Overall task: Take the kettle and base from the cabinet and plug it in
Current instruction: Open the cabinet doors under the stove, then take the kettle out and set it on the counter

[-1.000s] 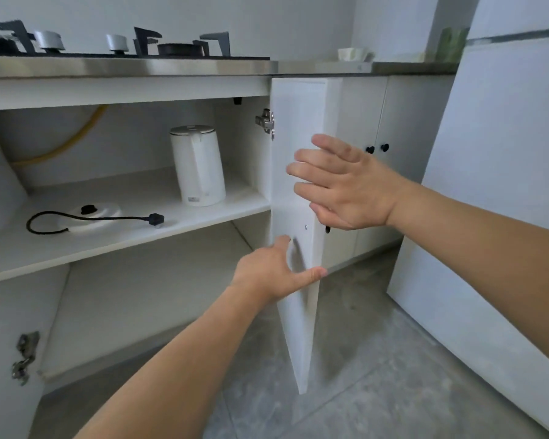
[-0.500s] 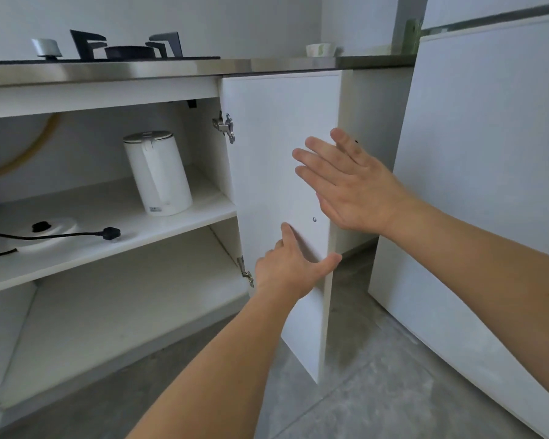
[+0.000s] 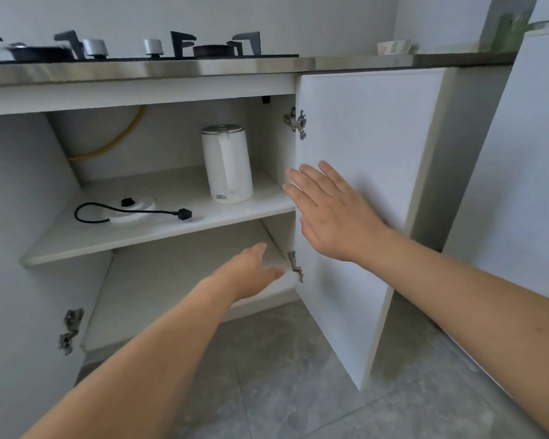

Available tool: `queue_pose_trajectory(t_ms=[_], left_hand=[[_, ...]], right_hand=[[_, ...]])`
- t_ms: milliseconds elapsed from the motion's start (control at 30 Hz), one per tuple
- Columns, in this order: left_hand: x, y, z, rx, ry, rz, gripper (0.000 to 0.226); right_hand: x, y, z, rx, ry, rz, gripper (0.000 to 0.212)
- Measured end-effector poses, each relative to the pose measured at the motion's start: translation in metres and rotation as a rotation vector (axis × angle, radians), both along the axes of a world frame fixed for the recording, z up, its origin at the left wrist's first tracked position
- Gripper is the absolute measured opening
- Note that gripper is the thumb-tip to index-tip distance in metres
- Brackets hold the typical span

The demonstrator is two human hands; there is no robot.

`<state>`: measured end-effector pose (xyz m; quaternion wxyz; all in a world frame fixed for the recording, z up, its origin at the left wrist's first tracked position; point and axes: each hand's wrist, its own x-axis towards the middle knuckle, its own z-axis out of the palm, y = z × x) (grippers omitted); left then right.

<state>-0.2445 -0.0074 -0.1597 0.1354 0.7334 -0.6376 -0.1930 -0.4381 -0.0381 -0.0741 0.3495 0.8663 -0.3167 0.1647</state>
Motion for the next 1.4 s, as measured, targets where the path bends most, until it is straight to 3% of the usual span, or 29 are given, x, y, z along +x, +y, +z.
queue_pose_trajectory(t_ms=[500, 633, 867, 1067, 1167, 1267, 1333, 1400], left_hand=[[0.209, 0.084, 0.005, -0.109, 0.050, 0.369, 0.069], [0.249, 0.077, 0.010, -0.246, 0.154, 0.511, 0.062], [0.307, 0.034, 0.015, -0.677, 0.223, 0.867, 0.054], [0.361, -0.012, 0.018, -0.755, 0.360, 0.924, 0.054], [0.378, -0.032, 0.020, -0.805, 0.284, 0.922, 0.048], [0.389, -0.046, 0.026, -0.877, 0.079, 0.879, 0.042], [0.396, -0.057, 0.030, -0.829, 0.018, 0.826, 0.042], [0.406, -0.070, 0.031, -0.683, 0.001, 0.770, 0.029]], right_hand=[[0.217, -0.001, -0.031, 0.639, -0.384, 0.264, 0.049], [0.260, -0.014, -0.037, 0.812, -0.450, 0.264, 0.049], [0.326, -0.053, -0.049, 0.999, -0.568, 0.242, 0.050], [0.388, -0.088, -0.059, 1.011, -0.618, 0.276, 0.056], [0.412, -0.099, -0.065, 0.906, -0.483, 0.362, 0.077], [0.431, -0.109, -0.075, 0.860, -0.346, 0.398, 0.092], [0.443, -0.119, -0.080, 0.964, -0.411, 0.380, 0.095], [0.453, -0.128, -0.086, 1.054, -0.493, 0.341, 0.094]])
